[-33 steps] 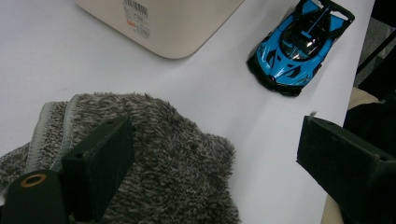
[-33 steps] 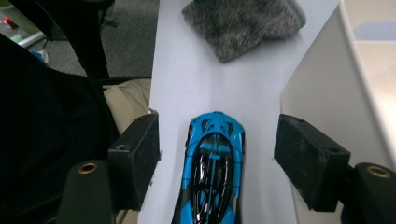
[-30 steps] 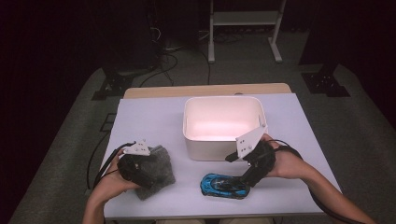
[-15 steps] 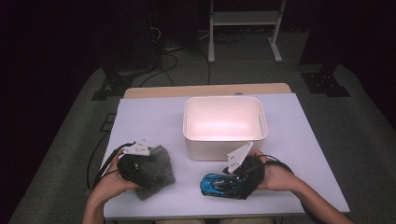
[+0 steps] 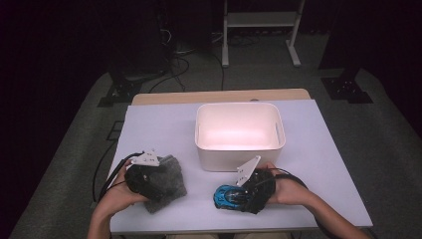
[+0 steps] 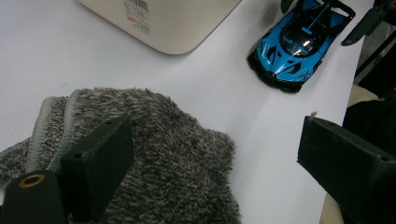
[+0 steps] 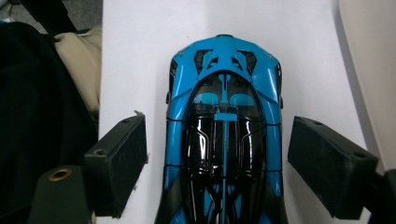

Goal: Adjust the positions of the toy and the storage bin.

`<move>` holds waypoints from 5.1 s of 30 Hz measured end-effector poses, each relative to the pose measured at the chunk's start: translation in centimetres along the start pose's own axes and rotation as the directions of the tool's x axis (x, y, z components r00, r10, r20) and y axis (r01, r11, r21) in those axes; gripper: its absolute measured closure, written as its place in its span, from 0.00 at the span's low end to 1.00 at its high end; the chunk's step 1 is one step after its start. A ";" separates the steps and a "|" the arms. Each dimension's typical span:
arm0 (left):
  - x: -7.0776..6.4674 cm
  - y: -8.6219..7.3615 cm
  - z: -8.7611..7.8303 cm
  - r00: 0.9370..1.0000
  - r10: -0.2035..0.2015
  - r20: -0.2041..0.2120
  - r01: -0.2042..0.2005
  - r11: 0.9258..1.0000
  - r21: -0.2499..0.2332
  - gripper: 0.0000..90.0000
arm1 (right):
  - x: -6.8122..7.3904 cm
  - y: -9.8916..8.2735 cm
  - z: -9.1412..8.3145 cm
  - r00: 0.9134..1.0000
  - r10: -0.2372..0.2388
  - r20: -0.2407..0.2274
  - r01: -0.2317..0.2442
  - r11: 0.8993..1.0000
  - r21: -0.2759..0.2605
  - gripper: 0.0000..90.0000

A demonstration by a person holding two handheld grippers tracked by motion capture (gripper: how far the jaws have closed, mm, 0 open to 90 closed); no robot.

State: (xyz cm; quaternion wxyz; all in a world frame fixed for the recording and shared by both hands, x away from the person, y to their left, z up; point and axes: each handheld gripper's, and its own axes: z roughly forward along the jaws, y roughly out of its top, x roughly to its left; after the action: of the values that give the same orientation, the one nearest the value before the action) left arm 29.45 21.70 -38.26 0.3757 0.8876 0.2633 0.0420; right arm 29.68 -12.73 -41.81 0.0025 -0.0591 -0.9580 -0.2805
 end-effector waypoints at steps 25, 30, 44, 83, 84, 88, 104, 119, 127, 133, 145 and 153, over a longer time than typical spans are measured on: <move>0.0 -0.1 0.0 1.000 0.001 0.008 -0.001 1.000 0.009 0.11 | -0.3 0.1 2.5 1.000 0.000 0.000 0.000 0.997 0.079 0.20; 0.0 -0.1 0.2 1.000 0.005 0.011 -0.005 1.000 0.016 0.11 | -0.1 0.0 2.7 1.000 -0.026 0.016 0.024 0.996 0.083 0.20; 0.0 0.0 0.3 1.000 -0.001 0.012 0.000 1.000 0.021 0.11 | 0.0 0.1 2.9 0.999 0.005 0.053 -0.010 0.995 0.100 0.12; 0.1 -0.2 0.1 1.000 -0.003 0.007 0.002 1.000 0.018 0.11 | 0.1 1.2 2.7 0.998 -0.062 0.007 0.059 0.983 0.171 0.28; 0.1 -0.2 0.1 1.000 -0.002 0.008 0.002 1.000 0.018 0.11 | 0.1 1.2 2.7 0.998 -0.064 0.004 0.063 0.983 0.173 0.28; 0.1 -0.2 0.1 1.000 -0.002 0.006 0.002 1.000 0.020 0.11 | 0.2 1.2 2.6 0.998 -0.069 0.000 0.068 0.983 0.172 0.28; 0.2 -0.2 0.0 1.000 0.000 0.008 0.000 1.000 0.021 0.11 | 0.5 2.3 0.6 0.996 -0.086 -0.039 0.090 0.986 0.137 0.28; 0.3 -0.4 -0.1 1.000 -0.013 0.009 0.013 1.000 0.003 0.11 | 2.2 6.4 -4.7 0.986 -0.163 -0.042 0.167 0.980 0.107 0.28; 0.5 -0.4 0.0 1.000 -0.016 0.012 0.016 1.000 0.001 0.11 | 2.4 8.5 -7.8 0.983 -0.184 -0.025 0.186 0.977 0.107 0.28; 0.6 -0.4 0.0 1.000 -0.021 0.016 0.021 1.000 -0.006 0.11 | 2.0 9.8 -9.7 0.983 -0.181 -0.008 0.181 0.978 0.102 0.28; 1.4 -0.6 0.0 0.999 -0.034 0.021 0.034 0.999 -0.013 0.11 | 0.0 11.8 -13.3 0.981 -0.186 0.051 0.182 0.981 0.072 0.28; 1.6 -1.1 -0.3 0.999 -0.051 0.013 0.051 0.998 -0.019 0.11 | -2.7 12.4 -15.0 0.985 -0.153 0.085 0.149 0.987 0.054 0.28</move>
State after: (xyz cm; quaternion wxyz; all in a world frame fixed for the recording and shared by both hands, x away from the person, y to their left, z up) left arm 30.25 23.36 -39.02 0.3870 0.8771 0.2831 0.0295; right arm 33.33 -10.77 -22.62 -0.0602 0.0014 -0.9652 -0.2544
